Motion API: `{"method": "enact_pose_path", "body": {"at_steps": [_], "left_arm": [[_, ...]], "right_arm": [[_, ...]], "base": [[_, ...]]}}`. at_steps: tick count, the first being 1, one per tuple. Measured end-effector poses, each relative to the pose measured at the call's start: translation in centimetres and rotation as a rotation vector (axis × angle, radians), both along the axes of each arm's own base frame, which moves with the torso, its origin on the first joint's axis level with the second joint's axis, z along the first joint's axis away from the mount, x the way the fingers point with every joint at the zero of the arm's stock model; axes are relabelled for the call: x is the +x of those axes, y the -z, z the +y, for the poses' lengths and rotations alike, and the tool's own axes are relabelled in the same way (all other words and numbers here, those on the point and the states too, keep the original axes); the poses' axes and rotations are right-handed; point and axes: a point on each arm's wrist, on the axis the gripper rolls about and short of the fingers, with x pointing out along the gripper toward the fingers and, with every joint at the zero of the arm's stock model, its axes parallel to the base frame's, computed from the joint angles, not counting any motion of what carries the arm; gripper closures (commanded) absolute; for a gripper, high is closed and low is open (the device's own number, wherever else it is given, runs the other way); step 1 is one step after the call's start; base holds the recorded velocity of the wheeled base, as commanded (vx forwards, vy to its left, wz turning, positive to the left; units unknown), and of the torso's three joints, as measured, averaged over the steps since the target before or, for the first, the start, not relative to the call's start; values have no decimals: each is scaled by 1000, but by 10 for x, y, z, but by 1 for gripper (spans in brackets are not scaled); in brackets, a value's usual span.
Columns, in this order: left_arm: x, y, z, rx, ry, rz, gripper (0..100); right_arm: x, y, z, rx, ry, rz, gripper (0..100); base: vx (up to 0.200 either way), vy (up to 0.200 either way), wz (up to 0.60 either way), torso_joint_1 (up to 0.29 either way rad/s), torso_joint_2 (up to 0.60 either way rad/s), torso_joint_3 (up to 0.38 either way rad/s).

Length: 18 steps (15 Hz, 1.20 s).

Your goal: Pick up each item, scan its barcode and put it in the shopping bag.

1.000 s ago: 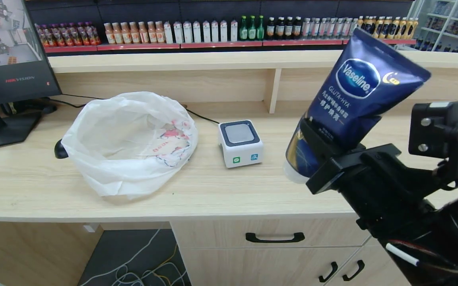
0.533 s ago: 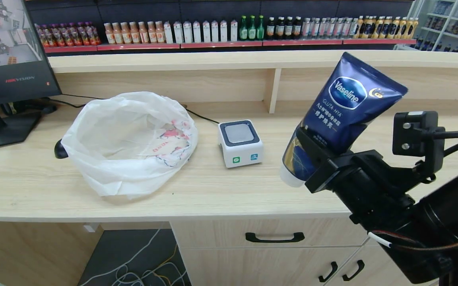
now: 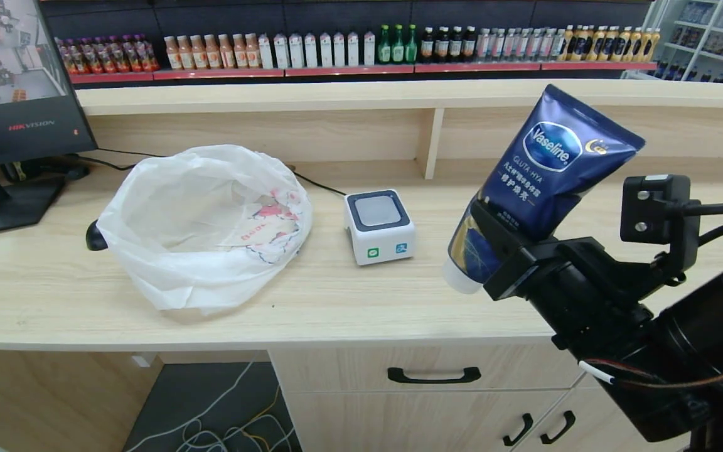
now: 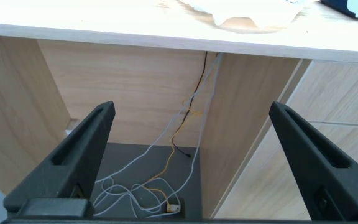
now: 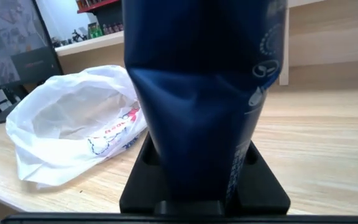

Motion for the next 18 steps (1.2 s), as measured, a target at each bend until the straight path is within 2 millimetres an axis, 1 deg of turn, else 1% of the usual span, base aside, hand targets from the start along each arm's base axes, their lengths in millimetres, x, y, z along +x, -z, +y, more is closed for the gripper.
{"method": "enact_pose_path", "body": {"at_steps": [1,6,18], "left_arm": [[0,0,0,0,0,-1,0],[0,0,0,-2,0,-1,0],[0,0,0,-11,0,-1,0]], "right_arm": [[1,-1,-1,3,4,-4,100],[0,-4,-3,14,6,-14,100],[3,-5,-6,22,20,-11,100]], "base": [[-200,0,0,2,7,12],[0,0,0,0,0,0],[0,200,0,4,4,3]]}}
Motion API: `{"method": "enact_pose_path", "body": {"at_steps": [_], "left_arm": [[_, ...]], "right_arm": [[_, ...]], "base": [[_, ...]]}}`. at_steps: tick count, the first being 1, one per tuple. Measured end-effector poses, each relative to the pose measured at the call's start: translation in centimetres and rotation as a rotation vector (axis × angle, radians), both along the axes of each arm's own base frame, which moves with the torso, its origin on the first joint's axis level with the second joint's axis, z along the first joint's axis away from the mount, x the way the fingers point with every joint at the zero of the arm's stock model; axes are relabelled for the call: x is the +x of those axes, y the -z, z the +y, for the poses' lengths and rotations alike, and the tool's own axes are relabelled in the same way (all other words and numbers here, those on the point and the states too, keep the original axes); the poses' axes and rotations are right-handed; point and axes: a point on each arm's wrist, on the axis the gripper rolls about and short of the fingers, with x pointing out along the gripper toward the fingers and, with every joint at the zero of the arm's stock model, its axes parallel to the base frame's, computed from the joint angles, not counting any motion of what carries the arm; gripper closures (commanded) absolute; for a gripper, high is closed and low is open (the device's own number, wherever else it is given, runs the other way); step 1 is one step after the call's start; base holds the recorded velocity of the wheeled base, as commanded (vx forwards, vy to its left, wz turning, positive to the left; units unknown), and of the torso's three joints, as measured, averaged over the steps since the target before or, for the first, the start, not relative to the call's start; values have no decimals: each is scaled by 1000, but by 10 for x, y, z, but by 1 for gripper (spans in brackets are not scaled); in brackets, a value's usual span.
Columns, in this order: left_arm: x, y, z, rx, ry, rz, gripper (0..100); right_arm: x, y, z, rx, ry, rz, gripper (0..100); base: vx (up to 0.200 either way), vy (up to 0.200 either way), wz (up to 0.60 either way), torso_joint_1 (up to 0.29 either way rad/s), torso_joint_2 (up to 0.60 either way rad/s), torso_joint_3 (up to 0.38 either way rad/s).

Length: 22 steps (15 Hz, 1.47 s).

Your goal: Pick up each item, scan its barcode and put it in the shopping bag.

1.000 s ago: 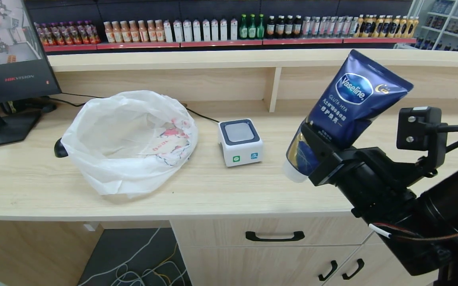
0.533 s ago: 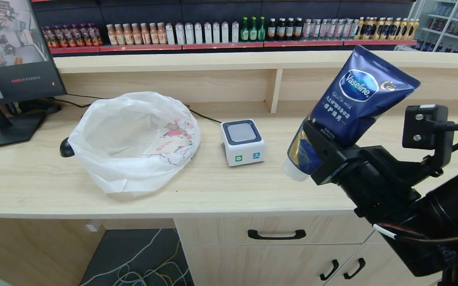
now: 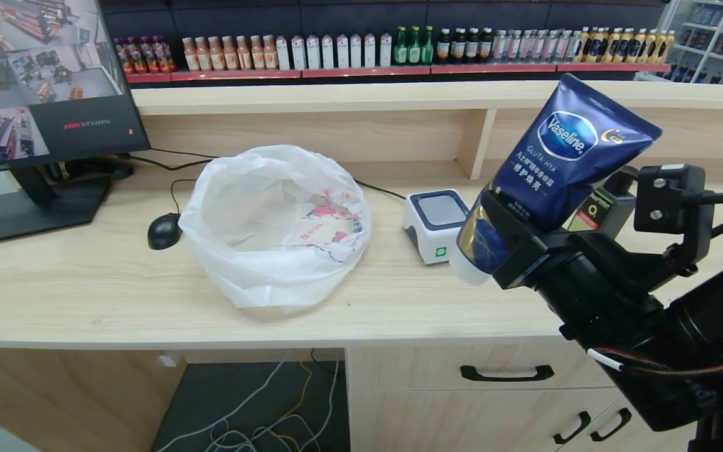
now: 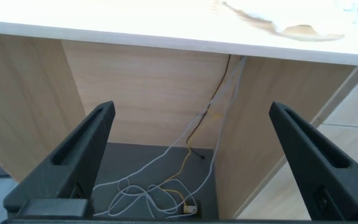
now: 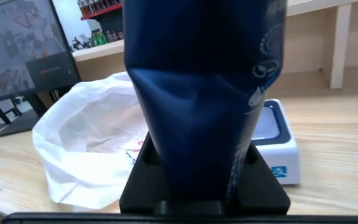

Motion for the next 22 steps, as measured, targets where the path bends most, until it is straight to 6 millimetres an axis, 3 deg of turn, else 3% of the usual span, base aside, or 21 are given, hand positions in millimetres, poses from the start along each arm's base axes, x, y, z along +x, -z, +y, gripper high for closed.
{"method": "enact_pose_path", "body": {"at_steps": [4,7,13,22], "left_arm": [[0,0,0,4,1,0,0],[0,0,0,3,0,0,0],[0,0,0,3,0,0,0],[0,0,0,3,0,0,0]], "right_arm": [[-2,0,-2,19,-5,9,100],[3,-2,-2,146,-39,47,100],[45,-27,7,361,-64,-6,100],[100,-10,23,511,-80,56,100]], "base": [[0,50,0,-1,1,2],[0,0,0,0,0,0],[0,0,0,0,0,0],[0,0,0,0,0,0]]}}
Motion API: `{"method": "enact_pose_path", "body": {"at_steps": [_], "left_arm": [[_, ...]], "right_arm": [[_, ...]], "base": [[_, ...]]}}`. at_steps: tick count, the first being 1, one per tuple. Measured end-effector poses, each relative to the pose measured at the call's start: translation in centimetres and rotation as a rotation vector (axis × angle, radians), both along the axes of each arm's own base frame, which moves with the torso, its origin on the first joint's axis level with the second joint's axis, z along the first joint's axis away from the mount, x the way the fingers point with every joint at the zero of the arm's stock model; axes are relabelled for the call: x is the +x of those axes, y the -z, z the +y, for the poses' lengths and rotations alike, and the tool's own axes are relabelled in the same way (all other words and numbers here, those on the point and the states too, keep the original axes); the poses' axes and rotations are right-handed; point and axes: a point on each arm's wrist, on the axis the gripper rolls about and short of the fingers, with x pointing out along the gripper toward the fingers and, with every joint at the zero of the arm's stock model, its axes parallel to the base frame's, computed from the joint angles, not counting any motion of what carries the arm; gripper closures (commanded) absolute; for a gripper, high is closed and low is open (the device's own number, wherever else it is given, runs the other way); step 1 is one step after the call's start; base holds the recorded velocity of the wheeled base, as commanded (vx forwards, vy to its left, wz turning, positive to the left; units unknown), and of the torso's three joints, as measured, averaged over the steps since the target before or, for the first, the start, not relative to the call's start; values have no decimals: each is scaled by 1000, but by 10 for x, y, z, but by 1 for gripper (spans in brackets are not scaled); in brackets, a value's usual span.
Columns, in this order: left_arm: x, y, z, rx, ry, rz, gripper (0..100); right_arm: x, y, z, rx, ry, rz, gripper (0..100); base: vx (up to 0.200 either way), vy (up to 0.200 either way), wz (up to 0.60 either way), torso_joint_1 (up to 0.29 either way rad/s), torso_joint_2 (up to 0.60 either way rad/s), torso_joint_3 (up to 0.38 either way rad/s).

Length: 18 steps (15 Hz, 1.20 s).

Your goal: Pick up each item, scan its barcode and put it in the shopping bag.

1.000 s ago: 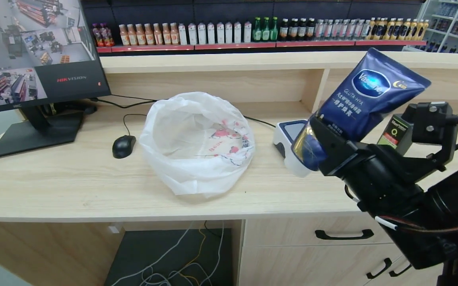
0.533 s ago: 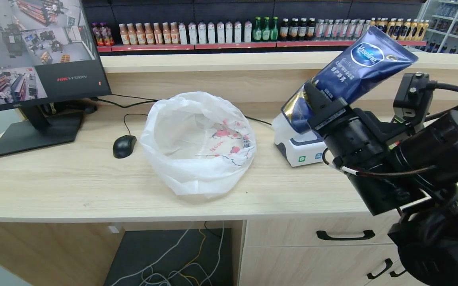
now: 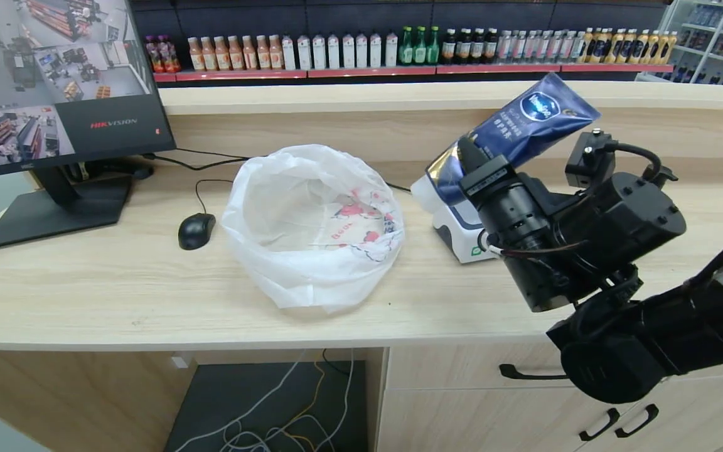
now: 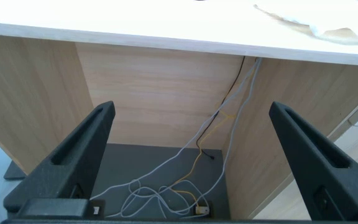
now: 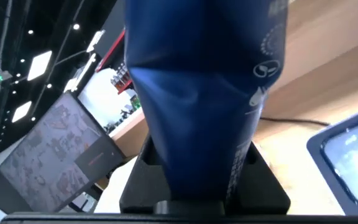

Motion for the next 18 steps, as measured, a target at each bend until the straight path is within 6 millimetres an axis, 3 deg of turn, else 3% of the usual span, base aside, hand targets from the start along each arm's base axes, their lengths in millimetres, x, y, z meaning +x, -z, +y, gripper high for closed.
{"method": "enact_pose_path", "body": {"at_steps": [9,14,18], "left_arm": [[0,0,0,0,0,0,0],[0,0,0,0,0,0,0],[0,0,0,0,0,0,0]], "right_arm": [[23,6,6,74,-42,154,100],[35,-7,7,108,-46,208,100],[52,-12,-17,175,8,220,100]], "base": [[0,0,0,0,0,0],[0,0,0,0,0,0],[0,0,0,0,0,0]]}}
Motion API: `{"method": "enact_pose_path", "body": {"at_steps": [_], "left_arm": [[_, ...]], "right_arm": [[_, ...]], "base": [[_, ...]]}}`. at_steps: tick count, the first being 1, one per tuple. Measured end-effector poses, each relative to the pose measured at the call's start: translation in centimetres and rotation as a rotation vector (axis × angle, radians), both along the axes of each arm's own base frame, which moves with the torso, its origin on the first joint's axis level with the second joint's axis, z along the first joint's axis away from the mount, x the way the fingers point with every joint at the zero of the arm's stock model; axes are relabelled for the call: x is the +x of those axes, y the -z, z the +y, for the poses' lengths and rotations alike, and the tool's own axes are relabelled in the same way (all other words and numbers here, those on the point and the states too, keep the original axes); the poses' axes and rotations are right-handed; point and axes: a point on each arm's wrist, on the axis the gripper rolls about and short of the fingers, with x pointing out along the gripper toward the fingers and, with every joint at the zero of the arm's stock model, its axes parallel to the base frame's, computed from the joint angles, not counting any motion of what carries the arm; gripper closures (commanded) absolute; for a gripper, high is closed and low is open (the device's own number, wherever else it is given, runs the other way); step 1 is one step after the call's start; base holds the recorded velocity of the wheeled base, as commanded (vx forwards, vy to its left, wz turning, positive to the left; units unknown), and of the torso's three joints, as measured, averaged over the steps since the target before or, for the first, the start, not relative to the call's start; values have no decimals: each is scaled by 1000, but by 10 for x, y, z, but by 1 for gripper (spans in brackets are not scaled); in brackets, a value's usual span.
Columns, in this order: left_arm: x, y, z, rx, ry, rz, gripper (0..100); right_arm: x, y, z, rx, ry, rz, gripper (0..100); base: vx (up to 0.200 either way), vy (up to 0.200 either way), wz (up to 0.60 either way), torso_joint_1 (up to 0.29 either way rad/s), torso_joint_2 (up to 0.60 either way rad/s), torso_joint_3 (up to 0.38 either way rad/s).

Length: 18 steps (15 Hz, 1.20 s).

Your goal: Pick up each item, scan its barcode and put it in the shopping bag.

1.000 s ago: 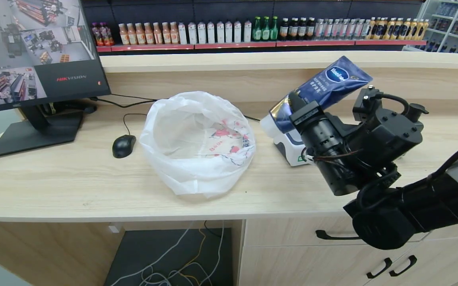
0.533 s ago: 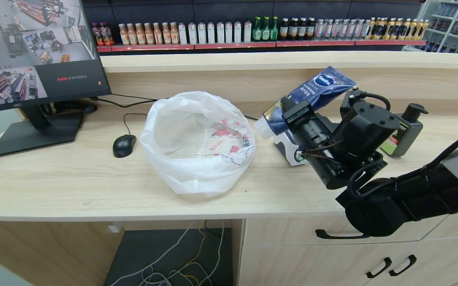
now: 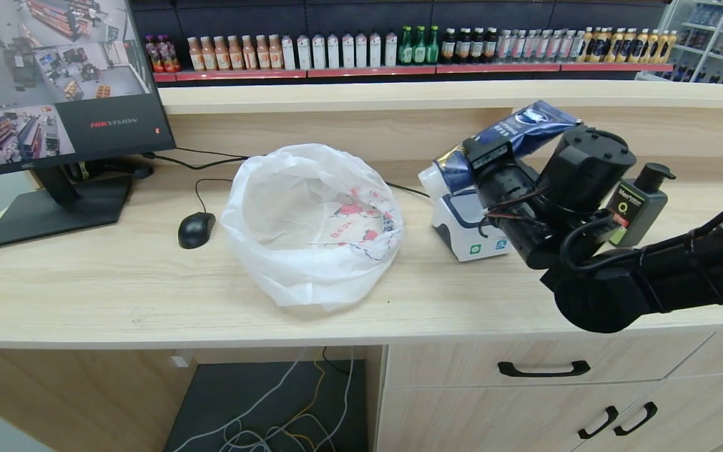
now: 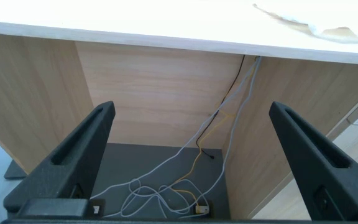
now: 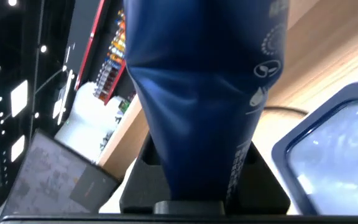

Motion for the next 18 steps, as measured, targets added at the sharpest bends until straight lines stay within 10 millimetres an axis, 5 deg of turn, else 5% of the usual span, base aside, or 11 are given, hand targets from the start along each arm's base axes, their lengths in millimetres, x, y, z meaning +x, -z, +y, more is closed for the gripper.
{"method": "enact_pose_path", "body": {"at_steps": [18], "left_arm": [[0,0,0,0,0,0,0]], "right_arm": [[14,25,-16,127,20,148,100]], "base": [[0,0,0,0,0,0]]}}
